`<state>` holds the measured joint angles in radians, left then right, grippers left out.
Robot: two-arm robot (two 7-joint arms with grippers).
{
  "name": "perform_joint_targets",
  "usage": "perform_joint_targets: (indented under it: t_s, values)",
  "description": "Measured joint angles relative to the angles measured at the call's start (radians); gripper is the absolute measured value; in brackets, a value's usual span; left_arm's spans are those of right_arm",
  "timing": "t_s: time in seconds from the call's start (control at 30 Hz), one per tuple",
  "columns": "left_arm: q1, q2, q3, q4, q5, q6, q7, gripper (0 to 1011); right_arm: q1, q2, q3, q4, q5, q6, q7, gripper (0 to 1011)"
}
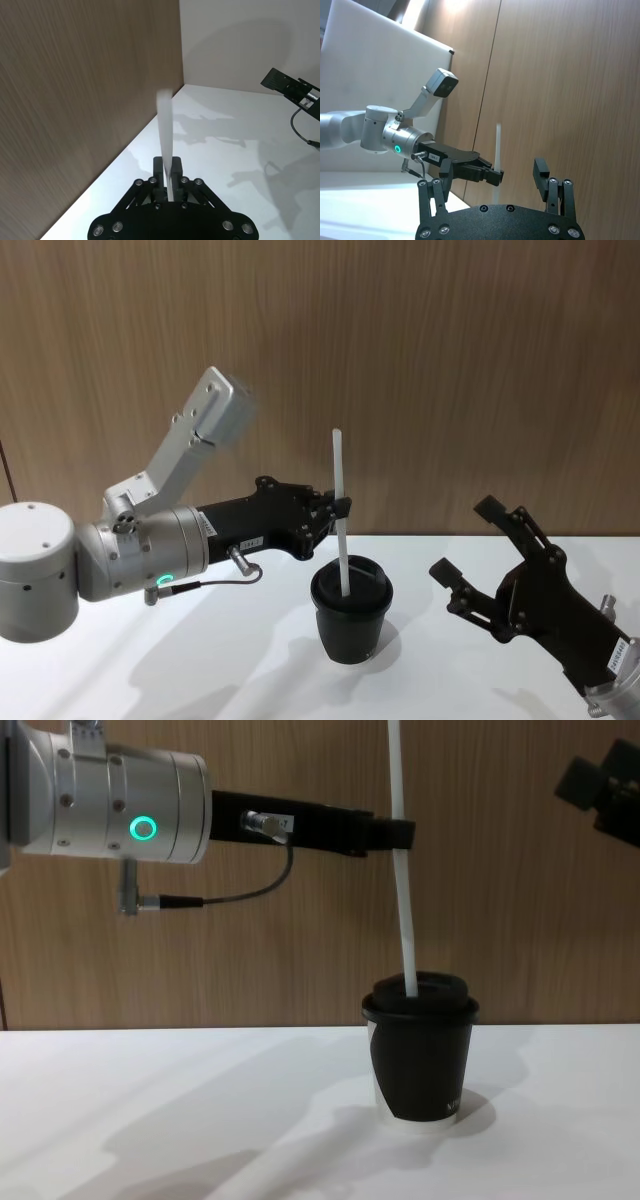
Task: Pick up the straw with one hand, pass it to the other hand, and insert it into the cup.
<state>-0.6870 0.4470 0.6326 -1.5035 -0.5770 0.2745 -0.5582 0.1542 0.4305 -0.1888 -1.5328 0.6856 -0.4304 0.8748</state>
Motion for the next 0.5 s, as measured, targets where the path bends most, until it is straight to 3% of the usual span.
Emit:
perform_joint_targets:
  t_s: [0.37,0.5]
  values:
    - [-0.006,-0.004,0.004,0.012,-0.003,-0.003,-0.006,375,0.000,0.000,0.000,0.000,0.000,0.000,0.000,1001]
    - [-0.007,-0.005,0.005,0.015,-0.003,-0.003,-0.008,540,0.000,0.000,0.000,0.000,0.000,0.000,0.000,1001]
